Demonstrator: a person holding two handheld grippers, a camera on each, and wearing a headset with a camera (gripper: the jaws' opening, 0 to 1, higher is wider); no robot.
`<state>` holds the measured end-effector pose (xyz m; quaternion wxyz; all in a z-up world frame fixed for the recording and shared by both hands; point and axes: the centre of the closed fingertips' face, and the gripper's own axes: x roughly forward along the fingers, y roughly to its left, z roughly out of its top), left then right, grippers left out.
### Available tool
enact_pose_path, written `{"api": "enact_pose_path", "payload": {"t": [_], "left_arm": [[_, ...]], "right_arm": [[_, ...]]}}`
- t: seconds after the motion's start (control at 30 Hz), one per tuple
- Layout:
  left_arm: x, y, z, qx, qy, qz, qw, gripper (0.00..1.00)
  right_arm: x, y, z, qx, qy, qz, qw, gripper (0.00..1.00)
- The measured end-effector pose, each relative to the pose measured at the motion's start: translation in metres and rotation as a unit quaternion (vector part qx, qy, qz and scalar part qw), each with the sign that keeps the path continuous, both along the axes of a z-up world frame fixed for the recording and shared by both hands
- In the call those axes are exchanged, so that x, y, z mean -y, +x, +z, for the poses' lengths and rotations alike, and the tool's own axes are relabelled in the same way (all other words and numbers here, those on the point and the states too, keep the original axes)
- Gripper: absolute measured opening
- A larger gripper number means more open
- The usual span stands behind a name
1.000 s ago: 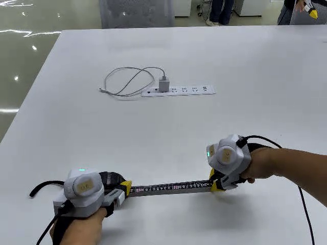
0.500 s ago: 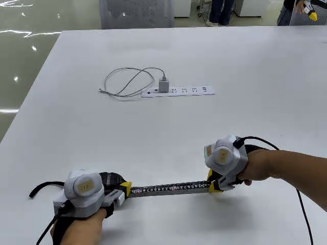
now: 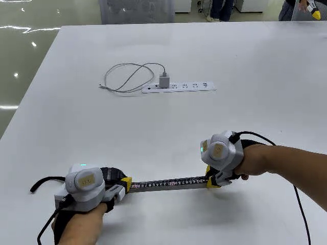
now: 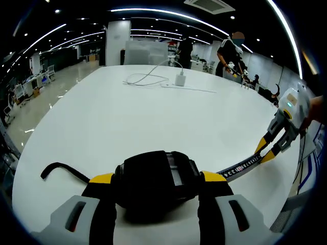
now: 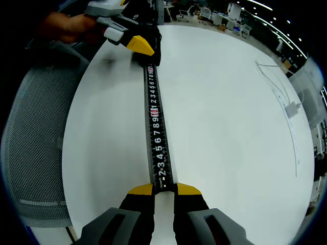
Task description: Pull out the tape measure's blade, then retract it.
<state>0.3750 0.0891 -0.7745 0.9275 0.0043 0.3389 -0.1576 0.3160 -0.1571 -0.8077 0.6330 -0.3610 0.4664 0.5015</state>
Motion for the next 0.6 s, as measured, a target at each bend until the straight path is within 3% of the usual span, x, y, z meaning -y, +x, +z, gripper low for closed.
{"api": "enact_pose_path", "payload": {"t": [0.6], "left_arm": [[-0.0001, -0.0009, 0.0002, 0.000, 0.002, -0.001, 1.0000, 0.61]], "right_arm": [[-0.0076, 0.0016, 0.0005, 0.001, -0.001, -0.001, 1.0000, 0.10]]}}
